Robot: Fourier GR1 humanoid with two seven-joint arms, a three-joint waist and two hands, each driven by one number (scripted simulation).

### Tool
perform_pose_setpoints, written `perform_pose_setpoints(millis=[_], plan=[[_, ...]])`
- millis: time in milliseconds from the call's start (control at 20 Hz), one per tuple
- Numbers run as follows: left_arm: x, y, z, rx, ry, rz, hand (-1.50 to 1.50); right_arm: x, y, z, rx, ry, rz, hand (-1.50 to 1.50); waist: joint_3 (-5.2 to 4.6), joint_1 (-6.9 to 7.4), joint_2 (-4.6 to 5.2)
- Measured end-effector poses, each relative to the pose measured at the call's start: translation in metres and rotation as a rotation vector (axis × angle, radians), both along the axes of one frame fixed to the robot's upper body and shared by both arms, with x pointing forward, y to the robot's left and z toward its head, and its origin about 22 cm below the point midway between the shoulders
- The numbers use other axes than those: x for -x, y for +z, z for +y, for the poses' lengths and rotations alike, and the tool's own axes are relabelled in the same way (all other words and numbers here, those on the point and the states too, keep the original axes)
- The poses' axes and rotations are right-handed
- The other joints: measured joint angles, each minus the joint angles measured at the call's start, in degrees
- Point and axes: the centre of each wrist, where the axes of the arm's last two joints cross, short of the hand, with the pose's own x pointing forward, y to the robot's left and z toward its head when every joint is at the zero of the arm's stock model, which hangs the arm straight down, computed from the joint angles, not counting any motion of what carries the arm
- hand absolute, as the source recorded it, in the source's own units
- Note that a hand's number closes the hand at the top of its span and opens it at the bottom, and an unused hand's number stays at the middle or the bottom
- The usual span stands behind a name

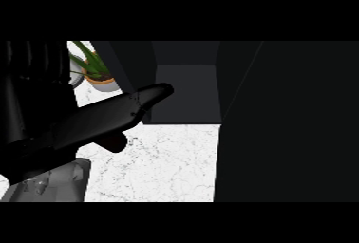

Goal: Pick up the wine, place it into the cabinet and close the cabinet

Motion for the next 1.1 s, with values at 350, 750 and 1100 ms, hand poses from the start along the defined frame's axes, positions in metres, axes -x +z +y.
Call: perform_pose_setpoints(millis=[350, 750, 1100], plan=[[0.016, 0.028, -0.022, -0.034, 0.015, -0.024, -1.50, -0.003, 0.008, 0.007, -0.010, 0.008, 0.014, -1.50, -0.02, 0.06, -0.04], [0.035, 0.045, -0.031, -0.077, 0.064, -0.069, -1.50, -0.006, 0.014, 0.014, -0.015, 0.014, 0.023, -1.50, -0.04, 0.16, -0.12], [0.043, 0.059, -0.026, -0.081, 0.090, -0.070, -1.50, -0.008, 0.020, 0.017, -0.002, 0.019, 0.020, -1.50, -0.05, 0.13, -0.12]])
